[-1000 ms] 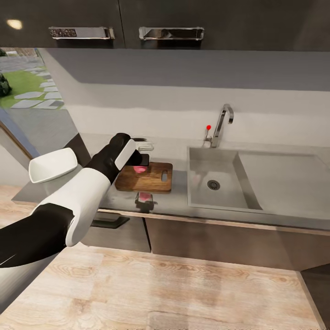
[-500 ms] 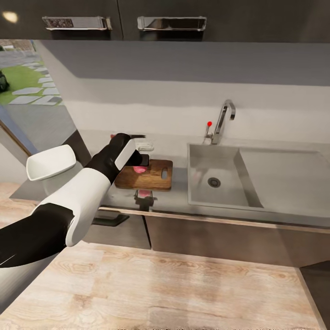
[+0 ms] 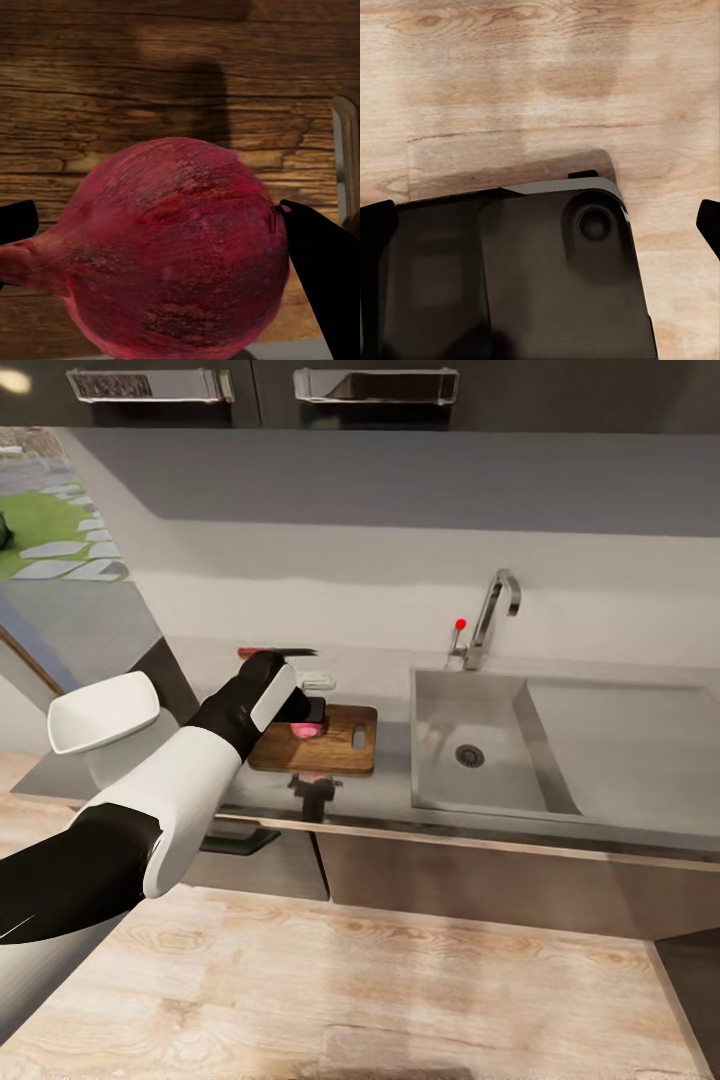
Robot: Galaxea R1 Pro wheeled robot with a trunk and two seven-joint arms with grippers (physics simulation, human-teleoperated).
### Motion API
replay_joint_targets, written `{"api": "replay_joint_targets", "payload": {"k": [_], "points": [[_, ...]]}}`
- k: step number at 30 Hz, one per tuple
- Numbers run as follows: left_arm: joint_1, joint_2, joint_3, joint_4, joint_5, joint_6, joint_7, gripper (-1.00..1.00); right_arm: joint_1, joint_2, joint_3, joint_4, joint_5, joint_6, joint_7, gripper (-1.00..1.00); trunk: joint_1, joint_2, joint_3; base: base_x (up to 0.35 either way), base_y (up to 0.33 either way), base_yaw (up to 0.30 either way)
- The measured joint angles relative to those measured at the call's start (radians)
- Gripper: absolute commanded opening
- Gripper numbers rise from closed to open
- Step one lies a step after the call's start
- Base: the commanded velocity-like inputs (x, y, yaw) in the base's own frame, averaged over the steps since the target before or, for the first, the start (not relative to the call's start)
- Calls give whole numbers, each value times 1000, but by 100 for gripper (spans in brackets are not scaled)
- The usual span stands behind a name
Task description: In the kitchen, take the Vidalia onion out of the sink, dice it on the chopping board with the paring knife, put the diced onion into the bowl on the countertop, then place both the paring knife and the chopping board into the sink.
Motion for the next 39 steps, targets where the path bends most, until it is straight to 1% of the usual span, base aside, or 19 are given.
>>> {"api": "replay_joint_targets", "payload": {"k": [22,39], "points": [[0,6,1,-4,0,-1,1,-100,0,0,0,0,1,3,-1,100,0,0,-35,0,0,0],[0,6,1,-5,-1,-2,1,-100,0,2,0,0,1,3,-1,100,0,0,-37,21,0,0]]}}
